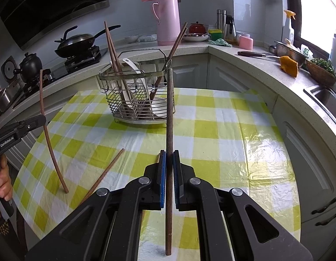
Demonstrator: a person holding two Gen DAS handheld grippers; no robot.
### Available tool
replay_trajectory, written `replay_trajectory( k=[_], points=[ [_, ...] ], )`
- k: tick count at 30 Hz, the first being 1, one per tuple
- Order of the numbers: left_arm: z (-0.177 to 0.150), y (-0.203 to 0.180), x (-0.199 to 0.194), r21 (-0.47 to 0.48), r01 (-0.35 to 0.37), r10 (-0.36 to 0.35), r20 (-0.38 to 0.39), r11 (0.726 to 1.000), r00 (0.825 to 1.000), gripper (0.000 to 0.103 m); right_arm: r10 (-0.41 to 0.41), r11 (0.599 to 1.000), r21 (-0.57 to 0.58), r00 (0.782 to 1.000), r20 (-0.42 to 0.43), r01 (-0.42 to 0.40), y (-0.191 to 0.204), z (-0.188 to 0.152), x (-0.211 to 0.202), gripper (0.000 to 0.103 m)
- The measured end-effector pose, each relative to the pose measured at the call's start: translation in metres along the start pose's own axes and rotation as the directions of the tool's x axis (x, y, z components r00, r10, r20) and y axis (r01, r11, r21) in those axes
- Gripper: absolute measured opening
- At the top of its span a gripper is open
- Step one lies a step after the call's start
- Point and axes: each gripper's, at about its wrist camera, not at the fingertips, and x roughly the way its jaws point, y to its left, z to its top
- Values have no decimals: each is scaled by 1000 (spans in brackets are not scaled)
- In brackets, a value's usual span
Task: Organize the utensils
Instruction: 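Carry the chopstick toward the wire rack with the left tool while the right tool carries its chopstick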
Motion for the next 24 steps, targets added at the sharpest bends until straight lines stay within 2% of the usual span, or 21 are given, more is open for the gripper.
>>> replay_trajectory(
  k=[7,18,24],
  points=[
    [6,-2,-4,1,16,-16,5,1000,1000,6,-1,1000,6,1000,-2,1,-3,5,-3,7],
    [41,-11,-5,32,75,-76,13,997,997,6,17,1000,-6,1000,7,-17,-7,33,-2,6],
    [52,-13,-9,51,80,-81,33,996,996,6,16,1000,-2,1000,2,-16,-9,38,1,6]
  ],
)
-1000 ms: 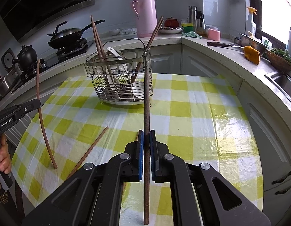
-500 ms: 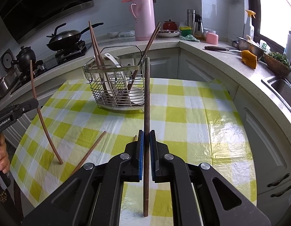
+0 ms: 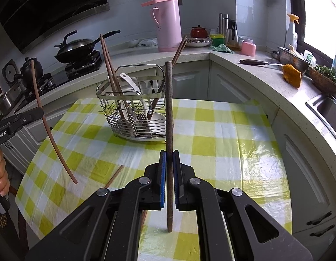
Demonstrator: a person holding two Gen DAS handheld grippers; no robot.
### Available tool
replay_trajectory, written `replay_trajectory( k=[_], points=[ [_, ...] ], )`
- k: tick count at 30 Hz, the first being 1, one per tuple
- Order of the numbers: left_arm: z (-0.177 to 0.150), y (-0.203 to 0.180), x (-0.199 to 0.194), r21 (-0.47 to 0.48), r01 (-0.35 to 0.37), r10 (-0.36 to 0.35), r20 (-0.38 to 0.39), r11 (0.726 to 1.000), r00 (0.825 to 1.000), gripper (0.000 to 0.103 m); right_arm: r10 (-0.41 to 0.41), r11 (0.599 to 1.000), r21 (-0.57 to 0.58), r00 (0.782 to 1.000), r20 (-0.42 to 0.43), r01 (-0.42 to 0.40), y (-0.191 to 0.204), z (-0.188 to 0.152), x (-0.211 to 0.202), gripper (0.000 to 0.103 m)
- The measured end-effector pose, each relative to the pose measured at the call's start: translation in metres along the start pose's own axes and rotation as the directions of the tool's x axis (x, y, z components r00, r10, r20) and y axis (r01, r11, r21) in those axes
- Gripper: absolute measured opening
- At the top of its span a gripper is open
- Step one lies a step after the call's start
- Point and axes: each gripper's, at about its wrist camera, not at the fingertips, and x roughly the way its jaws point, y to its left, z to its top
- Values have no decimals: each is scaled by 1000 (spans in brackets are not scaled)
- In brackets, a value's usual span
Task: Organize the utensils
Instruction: 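Carry the chopstick toward the wire rack with the left tool while the right tool carries its chopstick, then lower the chopstick into the wire rack with the left tool while the right tool lowers its chopstick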
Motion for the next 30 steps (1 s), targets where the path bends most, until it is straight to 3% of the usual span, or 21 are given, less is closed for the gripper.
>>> replay_trajectory(
  k=[14,30],
  points=[
    [20,5,-1,-2,30,-30,-5,1000,1000,6,19,1000,0,1000,-8,-19,-8,16,0,6],
    [148,-9,-17,37,55,-59,107,998,993,6,52,996,-80,997,50,-48,0,158,-33,6]
  ],
)
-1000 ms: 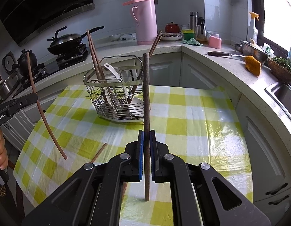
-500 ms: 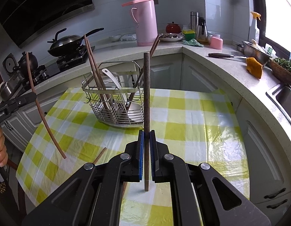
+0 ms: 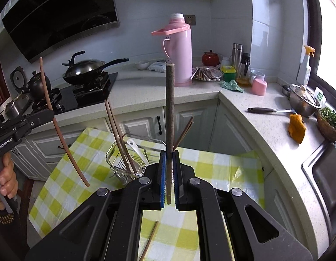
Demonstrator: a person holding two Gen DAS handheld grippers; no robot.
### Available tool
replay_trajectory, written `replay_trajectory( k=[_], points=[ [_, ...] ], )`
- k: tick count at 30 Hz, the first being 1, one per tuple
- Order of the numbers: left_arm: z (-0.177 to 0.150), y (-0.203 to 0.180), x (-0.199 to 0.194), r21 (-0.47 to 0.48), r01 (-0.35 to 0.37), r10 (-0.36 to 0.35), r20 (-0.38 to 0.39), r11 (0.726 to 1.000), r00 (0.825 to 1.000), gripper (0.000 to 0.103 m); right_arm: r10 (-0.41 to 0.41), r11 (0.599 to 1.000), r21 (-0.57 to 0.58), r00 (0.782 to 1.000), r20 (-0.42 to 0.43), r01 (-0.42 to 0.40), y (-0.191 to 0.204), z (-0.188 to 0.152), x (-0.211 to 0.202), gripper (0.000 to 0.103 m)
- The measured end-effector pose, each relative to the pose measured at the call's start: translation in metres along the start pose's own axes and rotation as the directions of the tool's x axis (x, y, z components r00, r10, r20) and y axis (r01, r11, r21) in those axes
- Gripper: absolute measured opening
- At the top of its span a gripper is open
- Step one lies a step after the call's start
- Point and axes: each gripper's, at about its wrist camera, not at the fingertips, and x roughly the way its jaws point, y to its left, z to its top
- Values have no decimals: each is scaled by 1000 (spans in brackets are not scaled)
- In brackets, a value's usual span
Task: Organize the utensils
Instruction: 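Lower the chopstick into the wire rack with the left tool while the right tool lowers its chopstick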
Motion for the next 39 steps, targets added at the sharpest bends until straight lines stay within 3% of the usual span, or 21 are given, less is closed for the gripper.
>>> replay_trajectory(
  k=[8,15,25,39],
  points=[
    [41,-5,20,-5,-16,17,20,1000,1000,6,24,1000,-7,999,35,-24,10,49,-1,6],
    [53,-8,48,-14,-38,39,17,999,999,6,58,998,4,998,14,-58,25,68,28,6],
    [34,2,94,-36,-65,65,-18,997,998,6,107,993,47,992,-71,-104,33,51,83,6],
    [0,7,140,-51,-94,90,-70,994,993,6,110,992,75,983,-145,-100,32,26,116,6]
  ],
)
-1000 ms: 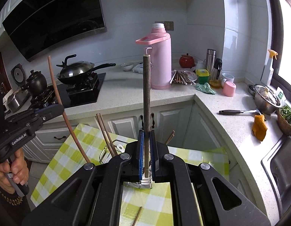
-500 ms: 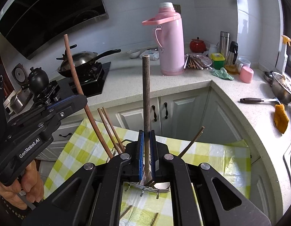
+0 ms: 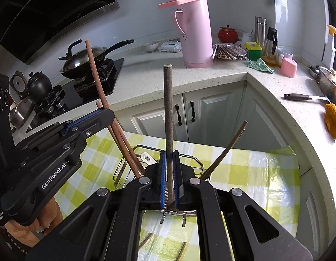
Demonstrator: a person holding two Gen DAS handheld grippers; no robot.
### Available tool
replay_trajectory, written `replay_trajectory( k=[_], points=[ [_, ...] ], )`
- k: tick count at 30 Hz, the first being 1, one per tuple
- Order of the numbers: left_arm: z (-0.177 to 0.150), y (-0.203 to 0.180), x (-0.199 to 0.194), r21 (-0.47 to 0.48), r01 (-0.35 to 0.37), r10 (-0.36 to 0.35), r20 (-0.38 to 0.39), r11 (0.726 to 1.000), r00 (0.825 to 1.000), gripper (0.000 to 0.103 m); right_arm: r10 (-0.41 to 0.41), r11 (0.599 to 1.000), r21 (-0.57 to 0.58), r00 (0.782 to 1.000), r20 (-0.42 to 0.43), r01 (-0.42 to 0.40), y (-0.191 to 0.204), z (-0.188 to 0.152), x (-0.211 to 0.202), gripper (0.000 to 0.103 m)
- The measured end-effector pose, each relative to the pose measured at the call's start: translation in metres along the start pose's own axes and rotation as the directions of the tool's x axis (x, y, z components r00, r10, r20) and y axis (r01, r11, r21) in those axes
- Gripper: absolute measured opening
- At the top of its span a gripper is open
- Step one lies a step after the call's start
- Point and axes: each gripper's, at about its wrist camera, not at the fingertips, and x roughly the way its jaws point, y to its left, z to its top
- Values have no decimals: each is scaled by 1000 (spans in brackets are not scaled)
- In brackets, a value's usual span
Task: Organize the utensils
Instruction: 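Lower the chopstick into the wire rack with the left tool while the right tool lowers its chopstick, then open the left tool to release the chopstick while the right tool releases its chopstick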
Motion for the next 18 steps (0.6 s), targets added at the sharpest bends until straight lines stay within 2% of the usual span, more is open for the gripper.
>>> replay_trajectory(
  k=[14,18],
  points=[
    [-30,-8,40,28,-7,10,-112,1000,994,7,20,1000,16,997,-79,-19,-10,-11,36,8],
    [-31,-6,38,24,-10,13,-107,1000,994,17,9,1000,20,998,-66,-8,-14,-11,37,12]
  ],
)
